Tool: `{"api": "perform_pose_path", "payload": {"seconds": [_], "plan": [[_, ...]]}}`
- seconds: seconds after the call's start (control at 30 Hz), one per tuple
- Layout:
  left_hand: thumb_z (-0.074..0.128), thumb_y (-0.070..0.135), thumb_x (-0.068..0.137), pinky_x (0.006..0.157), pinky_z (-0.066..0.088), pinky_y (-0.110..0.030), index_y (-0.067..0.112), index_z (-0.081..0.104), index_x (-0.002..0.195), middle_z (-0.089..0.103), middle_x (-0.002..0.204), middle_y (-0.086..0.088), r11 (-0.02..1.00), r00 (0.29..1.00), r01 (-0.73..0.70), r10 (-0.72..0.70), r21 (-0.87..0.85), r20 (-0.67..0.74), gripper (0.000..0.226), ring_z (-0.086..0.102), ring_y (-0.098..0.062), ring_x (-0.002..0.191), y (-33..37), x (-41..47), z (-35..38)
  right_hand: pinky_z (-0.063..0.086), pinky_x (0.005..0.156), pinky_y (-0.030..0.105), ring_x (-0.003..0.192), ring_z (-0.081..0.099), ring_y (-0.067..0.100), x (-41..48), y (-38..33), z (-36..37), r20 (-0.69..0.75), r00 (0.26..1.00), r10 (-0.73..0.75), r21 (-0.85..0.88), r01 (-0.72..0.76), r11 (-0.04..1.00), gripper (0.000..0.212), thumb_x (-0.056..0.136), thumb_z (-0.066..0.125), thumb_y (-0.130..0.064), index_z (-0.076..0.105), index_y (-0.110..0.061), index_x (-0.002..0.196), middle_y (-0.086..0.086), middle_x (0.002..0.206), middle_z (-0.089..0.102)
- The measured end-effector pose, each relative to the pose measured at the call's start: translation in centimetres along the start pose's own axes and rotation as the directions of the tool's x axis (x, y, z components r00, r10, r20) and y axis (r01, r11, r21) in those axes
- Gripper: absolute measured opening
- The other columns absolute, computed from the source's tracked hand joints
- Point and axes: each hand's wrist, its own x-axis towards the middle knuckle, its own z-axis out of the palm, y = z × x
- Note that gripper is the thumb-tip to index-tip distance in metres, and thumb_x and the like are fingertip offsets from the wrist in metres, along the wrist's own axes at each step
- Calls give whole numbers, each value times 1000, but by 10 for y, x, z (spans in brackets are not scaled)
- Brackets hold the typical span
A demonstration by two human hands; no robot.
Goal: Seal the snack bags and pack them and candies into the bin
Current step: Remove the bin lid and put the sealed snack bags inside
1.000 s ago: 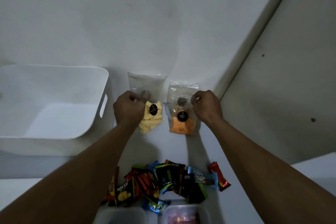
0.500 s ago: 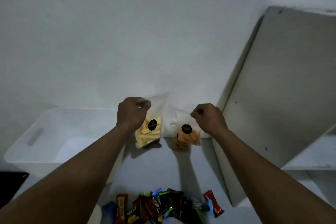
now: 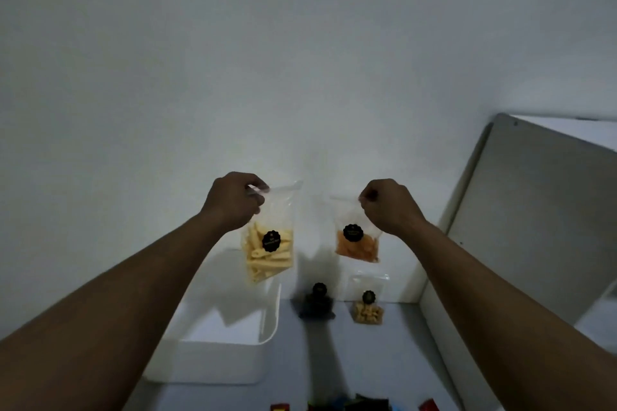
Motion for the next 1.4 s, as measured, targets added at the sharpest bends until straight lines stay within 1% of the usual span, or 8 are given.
{"api": "perform_pose_path", "payload": {"seconds": [0.23, 0.4, 0.57, 0.77, 1.03, 1.13, 1.33, 1.4], "plan": [[71, 29, 85, 72, 58, -30, 19, 77, 86, 74, 72, 3, 998, 999, -37, 36, 54, 23, 12, 72, -10, 67, -45, 16, -52, 53, 77, 29, 93, 64, 19, 0, -69, 29, 1, 1000, -22, -3, 22, 1000, 36, 84, 47, -3, 74, -22, 98, 0, 107, 70], [64, 16, 81, 77, 54, -28, 25, 77, 93, 71, 81, 3, 988, 996, -56, 46, 144, 71, 20, 69, -18, 86, -82, 20, -63, 56, 78, 34, 88, 65, 17, -4, -104, 57, 5, 1000, -19, -10, 19, 1000, 19, 85, 55, -12, 66, -28, 82, -6, 93, 68], [66, 29, 87, 77, 48, -26, 22, 75, 83, 73, 85, 0, 983, 998, -32, 22, 179, 58, 12, 68, -20, 89, -121, 23, -67, 57, 79, 37, 88, 65, 16, -12, -122, 92, 48, 998, -41, -12, 41, 999, 14, 87, 59, -14, 69, -22, 83, -7, 91, 69], [63, 16, 86, 75, 43, -25, 28, 76, 86, 74, 95, 1, 975, 990, -16, -15, 221, 140, 18, 63, -19, 93, -159, 17, -62, 56, 82, 37, 92, 64, 20, -11, -131, 137, 120, 993, -21, -47, 27, 999, 18, 86, 59, -9, 68, -25, 85, -3, 95, 67], [65, 18, 85, 79, 44, -23, 28, 77, 85, 75, 97, 6, 972, 972, -18, -38, 235, 231, 16, 65, -14, 100, -208, 4, -65, 54, 77, 32, 91, 65, 22, -3, -133, 210, 228, 974, -12, -102, 37, 994, 18, 86, 59, -10, 64, -27, 81, 1, 97, 70], [66, 18, 85, 81, 44, -21, 26, 78, 89, 76, 99, 7, 976, 965, -8, -50, 217, 259, 15, 65, -12, 100, -216, 0, -62, 48, 73, 27, 92, 64, 22, 1, -129, 235, 275, 961, -3, -147, 45, 988, 16, 87, 60, -10, 67, -25, 85, 2, 99, 70], [69, 18, 85, 70, 41, -9, 25, 78, 90, 75, 95, 9, 987, 952, 0, -49, 159, 303, 13, 64, -6, 95, -229, -1, -48, 54, 77, 32, 92, 66, 24, 4, -119, 276, 353, 936, -5, -279, 110, 954, 14, 88, 64, -14, 72, -23, 94, 2, 100, 71], [70, 18, 85, 76, 45, -13, 25, 78, 90, 75, 93, 10, 988, 946, 3, -53, 152, 321, 12, 65, -7, 96, -234, -2, -40, 54, 74, 32, 89, 66, 26, 3, -115, 289, 371, 928, -17, -340, 153, 928, 16, 87, 63, -12, 72, -23, 95, 3, 98, 71]]}}
